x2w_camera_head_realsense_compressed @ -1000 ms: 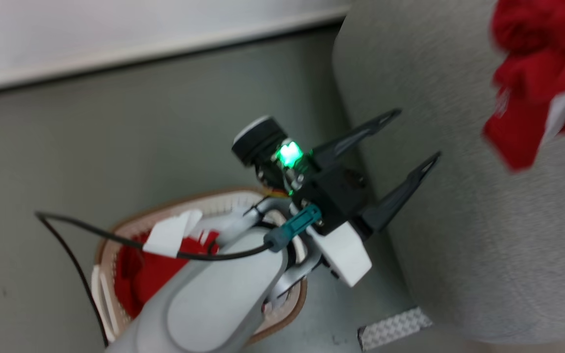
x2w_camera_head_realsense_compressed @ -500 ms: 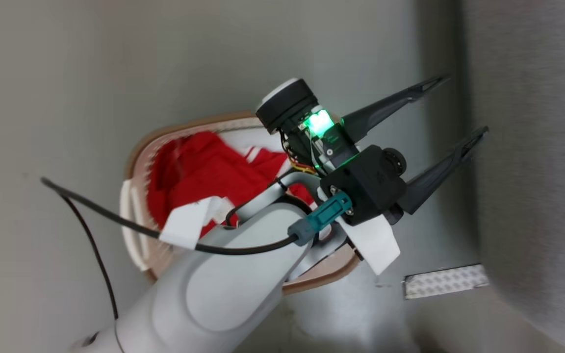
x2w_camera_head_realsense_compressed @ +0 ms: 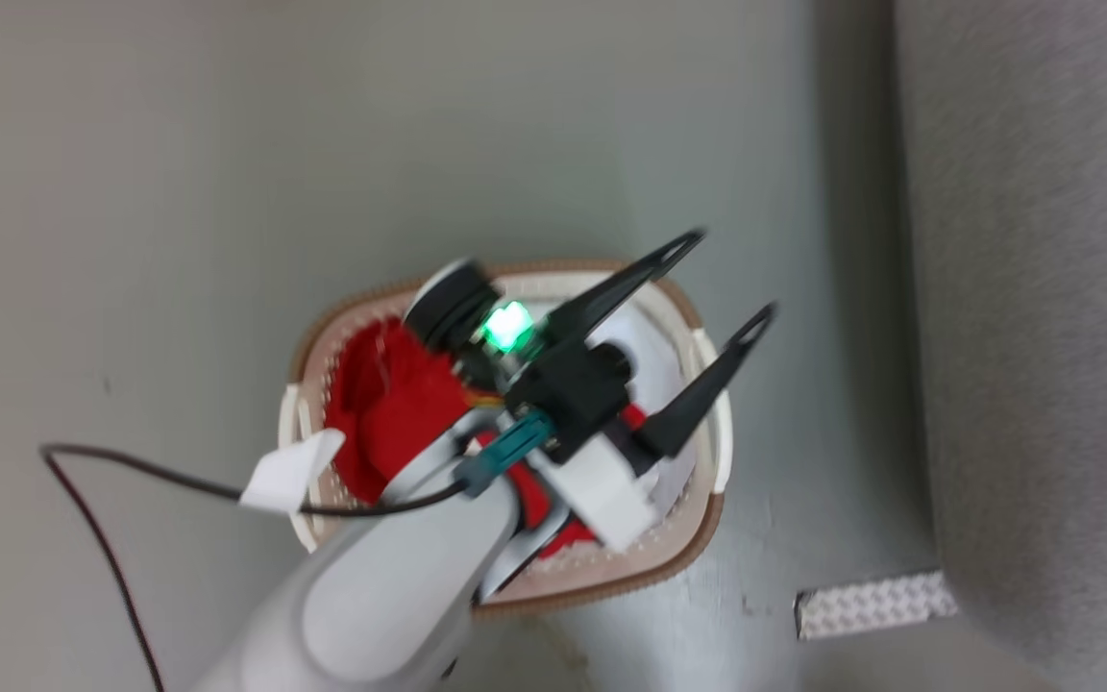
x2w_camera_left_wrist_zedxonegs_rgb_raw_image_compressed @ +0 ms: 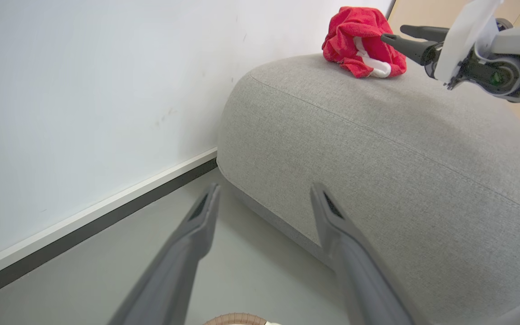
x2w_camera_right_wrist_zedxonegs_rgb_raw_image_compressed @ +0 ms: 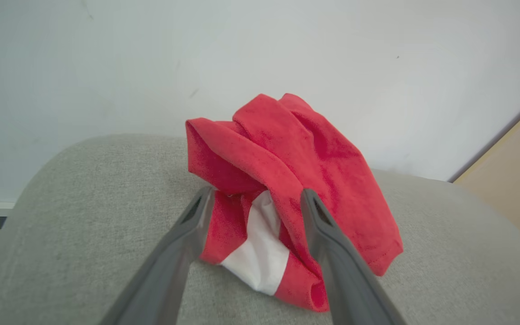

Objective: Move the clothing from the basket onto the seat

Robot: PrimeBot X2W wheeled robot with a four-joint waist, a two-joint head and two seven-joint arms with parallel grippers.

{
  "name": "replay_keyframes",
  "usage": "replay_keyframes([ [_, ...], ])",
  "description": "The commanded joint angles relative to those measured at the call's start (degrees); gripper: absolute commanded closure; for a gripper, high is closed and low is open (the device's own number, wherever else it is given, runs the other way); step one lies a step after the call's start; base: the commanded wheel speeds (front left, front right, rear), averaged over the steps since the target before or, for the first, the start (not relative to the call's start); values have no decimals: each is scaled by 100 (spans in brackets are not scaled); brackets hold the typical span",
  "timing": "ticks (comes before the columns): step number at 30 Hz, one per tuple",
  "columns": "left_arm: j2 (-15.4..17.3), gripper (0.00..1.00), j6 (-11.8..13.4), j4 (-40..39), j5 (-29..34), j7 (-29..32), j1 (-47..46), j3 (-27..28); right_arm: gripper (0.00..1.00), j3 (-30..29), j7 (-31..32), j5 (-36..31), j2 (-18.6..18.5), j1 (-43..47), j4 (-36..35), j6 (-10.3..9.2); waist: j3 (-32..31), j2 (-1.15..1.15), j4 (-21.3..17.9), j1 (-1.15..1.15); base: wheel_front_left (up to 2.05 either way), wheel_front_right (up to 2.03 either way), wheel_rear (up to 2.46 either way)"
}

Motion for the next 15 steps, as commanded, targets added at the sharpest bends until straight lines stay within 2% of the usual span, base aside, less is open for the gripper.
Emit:
replay_keyframes([
  [1, 99, 0, 48, 83, -68, -114, 211, 37, 0, 132, 3, 135, 113, 386, -255, -14, -534, 0, -57, 0, 0, 0, 0],
  [9, 187, 0, 505, 673, -448, -523, 1299, 385, 0, 763, 3, 519, 678, 2600, -1936, -14, -2077, 0, 285, 0, 0, 0, 0],
  [11, 164, 0, 621, 790, -582, -562, 1629, 529, 0, 947, 4, 689, 846, 3151, -2177, -14, -2484, 0, 417, 0, 0, 0, 0],
  [15, 135, 0, 810, 719, -723, -564, 2298, 919, 0, 1311, 4, 749, 935, 4053, -2628, -14, -3105, 0, 705, 0, 0, 0, 0],
])
